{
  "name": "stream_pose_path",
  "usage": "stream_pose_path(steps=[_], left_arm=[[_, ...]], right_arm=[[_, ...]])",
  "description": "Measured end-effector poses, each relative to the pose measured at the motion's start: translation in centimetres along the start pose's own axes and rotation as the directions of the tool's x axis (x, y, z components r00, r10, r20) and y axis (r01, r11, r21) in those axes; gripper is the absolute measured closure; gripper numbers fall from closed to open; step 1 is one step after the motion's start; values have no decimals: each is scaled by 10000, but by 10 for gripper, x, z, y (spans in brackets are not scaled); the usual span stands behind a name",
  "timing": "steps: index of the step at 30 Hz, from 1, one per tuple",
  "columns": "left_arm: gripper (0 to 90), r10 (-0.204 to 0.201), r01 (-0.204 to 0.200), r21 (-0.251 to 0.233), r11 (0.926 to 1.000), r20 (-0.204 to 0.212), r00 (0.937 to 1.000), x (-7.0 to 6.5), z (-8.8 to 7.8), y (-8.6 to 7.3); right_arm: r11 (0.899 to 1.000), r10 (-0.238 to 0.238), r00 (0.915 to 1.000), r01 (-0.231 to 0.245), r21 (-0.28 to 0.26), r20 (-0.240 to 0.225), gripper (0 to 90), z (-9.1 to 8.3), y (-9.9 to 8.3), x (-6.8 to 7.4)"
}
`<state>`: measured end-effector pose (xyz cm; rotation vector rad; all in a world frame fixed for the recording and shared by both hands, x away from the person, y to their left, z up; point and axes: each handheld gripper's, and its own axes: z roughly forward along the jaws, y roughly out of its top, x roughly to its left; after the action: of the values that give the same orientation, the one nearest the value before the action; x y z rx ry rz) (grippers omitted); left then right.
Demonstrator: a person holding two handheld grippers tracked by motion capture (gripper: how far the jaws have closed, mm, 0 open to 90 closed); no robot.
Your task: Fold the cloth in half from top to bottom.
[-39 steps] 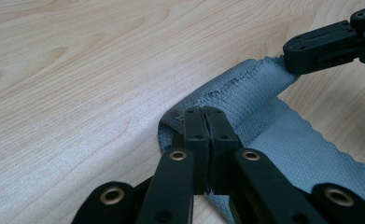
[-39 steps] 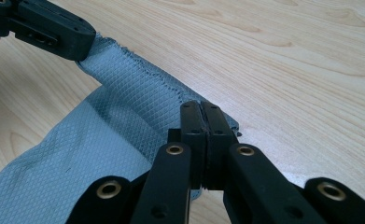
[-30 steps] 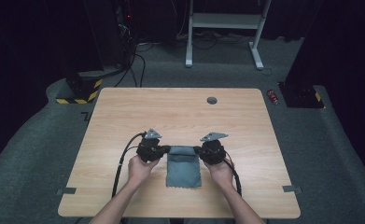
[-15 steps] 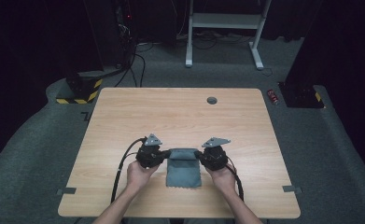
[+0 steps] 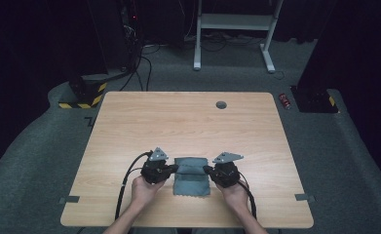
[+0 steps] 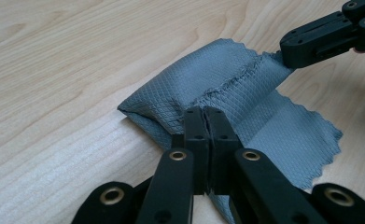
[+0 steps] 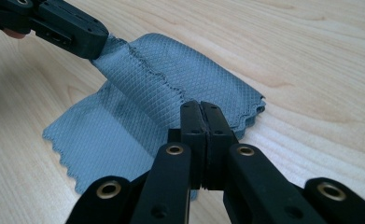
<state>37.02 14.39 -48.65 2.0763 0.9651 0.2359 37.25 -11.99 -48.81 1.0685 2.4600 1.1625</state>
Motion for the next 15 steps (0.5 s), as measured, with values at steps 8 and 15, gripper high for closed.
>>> stream_pose_path(steps=[8, 15], left_arm=[[885, 55, -55, 17, 10000, 47, 10000, -5, -1, -4], [885, 137, -137, 3, 9999, 13, 9999, -10, -3, -11]], right_arm=[[9999, 113, 9999, -114, -119, -86, 891, -3, -6, 1], [9998, 117, 9996, -121, -168, -240, 891, -6, -12, 6]])
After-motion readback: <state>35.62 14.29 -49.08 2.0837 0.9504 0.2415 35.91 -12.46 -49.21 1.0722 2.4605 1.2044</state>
